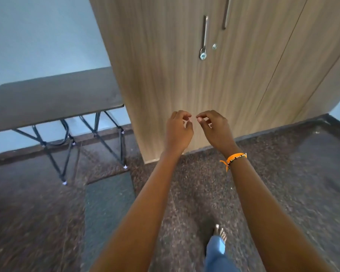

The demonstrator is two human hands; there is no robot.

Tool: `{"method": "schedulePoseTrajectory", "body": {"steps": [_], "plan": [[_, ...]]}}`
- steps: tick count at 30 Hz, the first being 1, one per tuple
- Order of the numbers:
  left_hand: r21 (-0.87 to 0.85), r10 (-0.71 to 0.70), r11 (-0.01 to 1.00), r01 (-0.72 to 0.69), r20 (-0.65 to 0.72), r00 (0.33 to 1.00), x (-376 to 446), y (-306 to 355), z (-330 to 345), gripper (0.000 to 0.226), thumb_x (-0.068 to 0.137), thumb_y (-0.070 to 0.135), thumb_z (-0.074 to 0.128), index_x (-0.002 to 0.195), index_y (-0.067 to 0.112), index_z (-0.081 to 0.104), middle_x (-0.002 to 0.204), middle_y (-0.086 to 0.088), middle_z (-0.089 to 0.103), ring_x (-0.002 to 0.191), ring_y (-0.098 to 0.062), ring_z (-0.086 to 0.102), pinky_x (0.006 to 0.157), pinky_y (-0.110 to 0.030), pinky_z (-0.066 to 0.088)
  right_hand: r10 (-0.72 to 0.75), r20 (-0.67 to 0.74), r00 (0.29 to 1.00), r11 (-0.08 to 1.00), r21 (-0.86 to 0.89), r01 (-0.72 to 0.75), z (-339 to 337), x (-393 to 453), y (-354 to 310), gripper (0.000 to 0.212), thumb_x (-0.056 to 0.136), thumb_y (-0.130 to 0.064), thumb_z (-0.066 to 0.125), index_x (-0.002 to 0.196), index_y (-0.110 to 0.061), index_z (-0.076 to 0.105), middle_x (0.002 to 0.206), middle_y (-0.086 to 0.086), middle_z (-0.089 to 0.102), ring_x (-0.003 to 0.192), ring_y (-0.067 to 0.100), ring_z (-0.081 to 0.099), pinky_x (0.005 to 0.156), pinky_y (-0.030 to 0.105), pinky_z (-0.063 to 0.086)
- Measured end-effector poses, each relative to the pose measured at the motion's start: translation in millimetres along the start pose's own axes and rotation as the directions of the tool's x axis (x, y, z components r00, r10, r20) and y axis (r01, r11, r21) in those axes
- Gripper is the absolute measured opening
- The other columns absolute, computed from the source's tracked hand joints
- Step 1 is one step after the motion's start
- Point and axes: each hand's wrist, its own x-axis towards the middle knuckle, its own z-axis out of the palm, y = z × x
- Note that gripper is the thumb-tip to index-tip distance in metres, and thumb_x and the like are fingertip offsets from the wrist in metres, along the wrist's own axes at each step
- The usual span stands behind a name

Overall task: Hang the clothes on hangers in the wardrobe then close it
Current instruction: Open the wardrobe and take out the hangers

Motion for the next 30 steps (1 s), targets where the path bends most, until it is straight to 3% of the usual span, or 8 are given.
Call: {"method": "schedulePoseTrajectory", "body": {"steps": [5, 8, 13, 16, 19, 25, 27, 30], "plan": [[-0.077, -0.051, 0.996, 0.047, -0.047, 0.998, 106.3, 15.2, 78.5, 0.017, 0.088, 0.004, 0.055, 0.103, 0.007, 0.063, 0.105, -0.009, 0.061, 0.084, -0.012, 0.055, 0.075, -0.02, 0.043, -0.039, 0.014, 0.999, 0.998, 0.058, 0.038, -25.5, 107.8, 70.7, 0.015, 0.093, -0.013, 0.056, 0.101, -0.006, 0.067, 0.102, 0.008, 0.066, 0.081, 0.016, 0.059, 0.069, 0.016, 0.04], [-0.125, -0.081, 0.99, 0.07, -0.083, 0.993, 167.8, 28.9, 112.1, 0.017, 0.092, 0.008, 0.052, 0.105, 0.009, 0.063, 0.106, -0.006, 0.062, 0.084, -0.009, 0.053, 0.07, -0.01, 0.038, -0.069, 0.042, 0.997, 0.995, 0.079, 0.066, -40.5, 175.5, 105.6, 0.015, 0.092, -0.012, 0.056, 0.101, -0.007, 0.068, 0.103, 0.005, 0.066, 0.081, 0.011, 0.056, 0.069, 0.008, 0.038], [-0.165, -0.145, 0.979, 0.123, -0.13, 0.981, 249.9, 28.1, 154.9, 0.021, 0.093, 0.006, 0.049, 0.106, 0.01, 0.064, 0.107, -0.008, 0.063, 0.089, -0.011, 0.055, 0.077, -0.02, 0.04, -0.072, 0.072, 0.995, 0.987, 0.151, 0.06, -40.8, 266.0, 154.9, 0.015, 0.092, -0.013, 0.056, 0.1, -0.008, 0.068, 0.101, 0.003, 0.066, 0.085, 0.011, 0.057, 0.072, 0.015, 0.042], [-0.17, -0.148, 0.978, 0.12, -0.162, 0.976, 298.0, 24.5, 176.1, 0.022, 0.094, 0.005, 0.046, 0.107, 0.008, 0.064, 0.11, -0.008, 0.063, 0.096, -0.014, 0.057, 0.074, -0.014, 0.04, -0.084, 0.096, 0.992, 0.98, 0.19, 0.064, -30.9, 310.8, 183.3, 0.014, 0.092, -0.012, 0.055, 0.099, -0.008, 0.068, 0.098, 0.002, 0.066, 0.086, 0.012, 0.057, 0.071, 0.01, 0.04], [-0.173, -0.148, 0.978, 0.119, -0.169, 0.974, 348.7, 24.3, 195.2, 0.024, 0.096, 0.005, 0.044, 0.112, 0.008, 0.061, 0.116, -0.009, 0.062, 0.103, -0.014, 0.057, 0.073, -0.009, 0.038, -0.076, 0.111, 0.991, 0.975, 0.215, 0.05, -19.3, 353.4, 207.8, 0.015, 0.092, -0.011, 0.055, 0.1, -0.007, 0.068, 0.1, 0.004, 0.066, 0.088, 0.013, 0.057, 0.073, 0.016, 0.042], [-0.218, -0.23, 0.957, 0.19, -0.174, 0.958, 449.8, 30.3, 222.8, 0.037, 0.096, 0.01, 0.047, 0.133, 0.01, 0.046, 0.132, -0.007, 0.051, 0.118, -0.019, 0.052, 0.095, -0.028, 0.043, -0.078, 0.14, 0.987, 0.967, 0.252, 0.041, -1.2, 443.3, 243.9, 0.018, 0.092, -0.009, 0.055, 0.108, -0.005, 0.064, 0.106, 0.012, 0.063, 0.086, 0.015, 0.054, 0.067, 0.004, 0.037], [-0.235, -0.242, 0.953, 0.192, -0.205, 0.948, 474.9, 33.9, 230.7, 0.032, 0.096, 0.012, 0.049, 0.128, 0.01, 0.049, 0.121, -0.005, 0.057, 0.106, -0.016, 0.058, 0.082, -0.021, 0.044, -0.068, 0.147, 0.987, 0.964, 0.265, 0.027, 4.0, 471.4, 254.7, 0.026, 0.092, -0.009, 0.056, 0.118, -0.004, 0.057, 0.115, 0.011, 0.058, 0.093, 0.014, 0.053, 0.069, 0.006, 0.037], [-0.264, -0.255, 0.946, 0.189, -0.242, 0.936, 497.2, 34.7, 243.2, 0.024, 0.096, 0.007, 0.049, 0.119, 0.003, 0.051, 0.091, -0.001, 0.055, 0.066, 0.005, 0.056, 0.053, -0.003, 0.041, -0.059, 0.17, 0.984, 0.948, 0.319, 0.002, 11.8, 503.3, 270.0, 0.038, 0.091, -0.006, 0.057, 0.127, -0.004, 0.047, 0.117, 0.008, 0.056, 0.1, 0.017, 0.055, 0.081, 0.019, 0.041]]}}
